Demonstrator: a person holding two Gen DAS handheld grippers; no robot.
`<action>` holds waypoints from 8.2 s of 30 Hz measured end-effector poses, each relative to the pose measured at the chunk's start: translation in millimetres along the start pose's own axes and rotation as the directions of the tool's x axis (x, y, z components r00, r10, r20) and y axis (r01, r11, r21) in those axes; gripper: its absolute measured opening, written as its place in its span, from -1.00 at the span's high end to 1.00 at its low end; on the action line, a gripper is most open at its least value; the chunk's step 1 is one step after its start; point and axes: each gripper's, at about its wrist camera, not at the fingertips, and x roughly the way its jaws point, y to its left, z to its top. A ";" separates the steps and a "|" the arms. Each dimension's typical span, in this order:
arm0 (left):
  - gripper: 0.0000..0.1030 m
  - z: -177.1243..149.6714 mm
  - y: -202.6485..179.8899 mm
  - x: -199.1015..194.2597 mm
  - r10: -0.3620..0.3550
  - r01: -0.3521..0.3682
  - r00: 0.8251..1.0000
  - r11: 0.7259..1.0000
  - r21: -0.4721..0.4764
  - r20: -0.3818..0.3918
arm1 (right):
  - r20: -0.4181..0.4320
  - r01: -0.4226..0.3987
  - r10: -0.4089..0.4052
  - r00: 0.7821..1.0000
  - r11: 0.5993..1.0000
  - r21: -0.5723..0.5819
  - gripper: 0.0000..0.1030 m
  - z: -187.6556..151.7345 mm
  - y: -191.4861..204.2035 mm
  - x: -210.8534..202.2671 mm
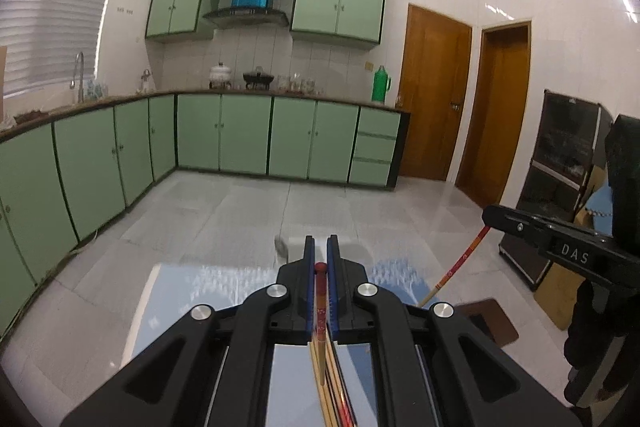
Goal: Organize utensils
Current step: 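Lift both chopsticks and lower them into the white utensil holder, then release the chopsticks and withdraw both grippers toward the remaining chopsticks, then move the right gripper onto the black chopstick and close on it, then lower the left gripper onto a plain wooden chopstick and close on it, then lift both held chopsticks and lower them into the white utensil holder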
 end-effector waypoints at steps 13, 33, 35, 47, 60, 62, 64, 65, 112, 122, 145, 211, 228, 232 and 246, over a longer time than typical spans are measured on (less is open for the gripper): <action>0.89 96.5 -12.4 44.6 0.006 -0.012 0.978 1.000 0.025 0.208 | 0.133 0.029 -0.028 0.991 1.000 -0.001 0.91 96.1 -26.6 27.7; 0.88 39.0 12.9 182.6 0.041 -0.042 0.999 0.999 0.025 0.019 | -0.030 0.045 -0.045 0.999 0.999 0.022 0.88 46.0 -54.7 157.0; 0.82 34.3 15.3 184.7 0.043 -0.043 0.999 0.999 0.025 0.002 | -0.045 0.045 -0.043 0.998 0.998 0.035 0.81 39.8 -57.3 159.4; 0.13 19.9 20.2 122.1 0.062 -0.062 0.997 0.998 0.001 0.038 | 0.063 0.097 -0.102 0.993 0.991 0.089 -0.23 15.4 -65.9 94.4; -0.16 -119.3 34.1 53.2 0.139 -0.144 0.980 0.989 -0.026 -0.143 | -0.070 0.173 -0.166 0.984 0.979 0.109 -0.74 -129.9 -35.7 43.0; -0.16 -140.8 37.3 52.1 0.146 -0.154 0.973 0.988 -0.032 -0.179 | -0.111 0.181 -0.169 0.979 0.977 0.114 -0.74 -152.4 -26.9 46.6; -0.16 -157.8 39.9 54.2 0.150 -0.163 0.964 0.986 -0.044 -0.220 | -0.162 0.172 -0.151 0.975 0.977 0.124 -0.74 -176.8 -16.8 51.1; -0.16 -167.2 41.2 55.0 0.148 -0.165 0.958 0.985 -0.051 -0.246 | -0.182 0.175 -0.151 0.972 0.977 0.125 -0.74 -186.1 -12.3 54.2; -0.16 -236.8 49.3 46.0 0.165 -0.201 0.881 0.979 -0.035 -0.443 | -0.401 0.173 -0.142 0.905 0.984 0.042 0.43 -268.4 49.0 80.2; -0.16 -238.6 39.9 51.0 0.138 -0.168 0.878 0.986 -0.024 -0.458 | -0.400 0.169 -0.141 0.906 0.985 0.034 0.89 -269.5 47.8 78.6; -0.17 -244.9 -4.6 51.0 0.049 -0.042 0.878 0.999 0.025 -0.477 | -0.388 0.195 -0.134 0.912 0.973 0.121 0.88 -271.4 5.1 59.6; 0.87 -180.6 -5.7 -5.5 0.096 -0.099 0.939 0.995 0.006 -0.329 | -0.260 0.067 -0.057 0.964 0.997 0.033 0.89 -214.0 22.7 11.7; 0.87 -87.6 -1.3 -34.2 0.058 -0.059 0.991 0.998 -0.003 -0.122 | -0.085 0.013 -0.013 0.996 1.000 -0.003 0.89 -115.0 33.1 -23.5; 0.87 -75.3 -4.8 -32.7 0.037 -0.037 0.994 0.999 -0.002 -0.102 | -0.073 0.005 -0.005 0.997 1.000 -0.006 0.89 -99.5 34.2 -20.6; 0.87 -39.6 -8.3 -22.8 -0.026 0.026 0.999 1.000 -0.002 -0.042 | -0.008 -0.042 0.041 0.999 0.998 -0.039 0.89 -31.4 31.2 -20.5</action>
